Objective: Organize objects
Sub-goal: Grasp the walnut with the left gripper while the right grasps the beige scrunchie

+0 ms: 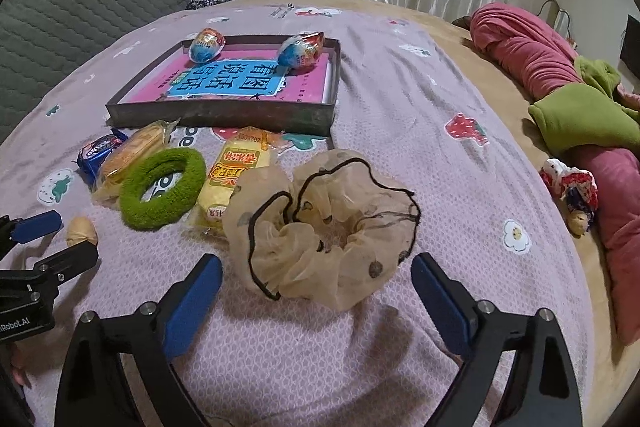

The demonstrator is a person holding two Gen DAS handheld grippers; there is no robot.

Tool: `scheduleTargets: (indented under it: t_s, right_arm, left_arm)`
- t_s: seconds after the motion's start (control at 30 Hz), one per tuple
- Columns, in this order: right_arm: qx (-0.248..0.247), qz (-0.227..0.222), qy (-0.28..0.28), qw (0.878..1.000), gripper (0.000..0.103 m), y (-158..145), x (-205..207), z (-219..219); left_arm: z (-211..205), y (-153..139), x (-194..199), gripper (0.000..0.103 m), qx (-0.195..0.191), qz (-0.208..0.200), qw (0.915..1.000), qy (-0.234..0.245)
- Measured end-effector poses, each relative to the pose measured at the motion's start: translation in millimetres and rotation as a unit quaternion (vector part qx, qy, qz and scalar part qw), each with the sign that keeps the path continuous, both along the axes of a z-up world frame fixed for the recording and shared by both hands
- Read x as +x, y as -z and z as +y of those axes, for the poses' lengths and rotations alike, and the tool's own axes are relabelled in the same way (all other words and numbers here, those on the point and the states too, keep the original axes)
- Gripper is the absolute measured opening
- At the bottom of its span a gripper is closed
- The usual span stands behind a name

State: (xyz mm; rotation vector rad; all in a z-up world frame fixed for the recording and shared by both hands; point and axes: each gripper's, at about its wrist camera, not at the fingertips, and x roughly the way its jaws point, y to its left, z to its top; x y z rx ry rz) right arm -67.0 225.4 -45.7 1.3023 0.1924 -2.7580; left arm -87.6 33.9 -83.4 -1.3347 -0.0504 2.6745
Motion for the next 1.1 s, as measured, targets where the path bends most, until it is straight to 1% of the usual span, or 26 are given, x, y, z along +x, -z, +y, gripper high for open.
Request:
scheduleTargets:
  t_s: [0.03, 0.1, 0.2, 0.33, 0.4, 0.47, 0.53, 0.6, 0.63, 0.67, 0.7, 0.77, 0.8, 0.93, 1.0, 1.1]
  right_arm:
    - [0.0, 0.0, 0.0, 1.0, 0.087, 1, -1, -1]
    - [-0.001, -0.002, -0.002, 1.0, 0.084, 2, -4, -2]
    - [-0.001, -0.002, -0.003, 1.0, 0.078, 3, -6, -3]
    - [-0.002, -0.009, -0.01, 1.0, 0.069, 8, -10, -6]
    - [0.001, -0.011, -0.012, 1.0, 0.066, 10, -11, -8]
    - [0.005, -0.01, -0.015, 1.0, 0.059, 11, -12, -10]
    - [0.008, -0.01, -0.017, 1.0, 0.055, 12, -13, -11]
    - [0.007, -0.012, -0.018, 1.0, 0.049, 13, -14, -11]
    - [0.004, -0.014, -0.019, 1.0, 0.044, 14, -15, -10]
    - [0.001, -0.015, -0.02, 1.0, 0.037, 14, -15, -10]
    - [-0.004, -0.017, -0.019, 1.0, 0.034, 15, -15, -9]
    - [-0.014, -0.022, -0.018, 0.999, 0.031, 15, -16, -5]
    - [-0.017, -0.022, -0.017, 0.999, 0.03, 15, -15, -5]
    - [-0.036, -0.015, -0.016, 0.999, 0.023, 9, -11, 1]
    - [-0.048, -0.013, -0.018, 0.999, 0.022, 5, -9, 4]
    - [-0.069, -0.007, -0.026, 0.997, 0.02, -2, -5, 5]
  left_arm:
    - [0, 1, 0, 0.079, -0.003, 0.0, 1.0, -0.001]
    - [-1, 1, 0, 0.079, -0.005, 0.004, 1.0, -0.004]
    - [-3, 2, -1, 0.08, 0.003, 0.004, 1.0, -0.003]
    - [-1, 3, -1, 0.079, -0.002, 0.009, 1.0, -0.002]
    - [0, 3, -2, 0.074, -0.004, 0.009, 1.0, 0.0]
    - [1, 4, -2, 0.068, -0.005, 0.009, 0.9999, 0.003]
    - [3, 5, -1, 0.065, -0.011, 0.009, 0.9999, 0.005]
    - [5, 6, -1, 0.057, -0.012, 0.007, 0.9999, 0.009]
    - [5, 6, -1, 0.054, -0.011, 0.006, 0.9999, 0.01]
    - [5, 7, -1, 0.046, -0.009, 0.004, 0.9999, 0.011]
    - [5, 8, -1, 0.041, -0.009, 0.004, 0.9999, 0.01]
    - [5, 8, 0, 0.038, -0.018, 0.005, 0.9998, 0.01]
    - [6, 7, 0, 0.034, -0.018, 0.008, 0.9998, 0.01]
    - [5, 6, 3, 0.034, -0.018, 0.011, 0.9998, 0.007]
    - [4, 5, 5, 0.034, -0.022, 0.016, 0.9996, 0.004]
    - [0, 4, 4, 0.034, -0.015, 0.016, 0.9998, -0.001]
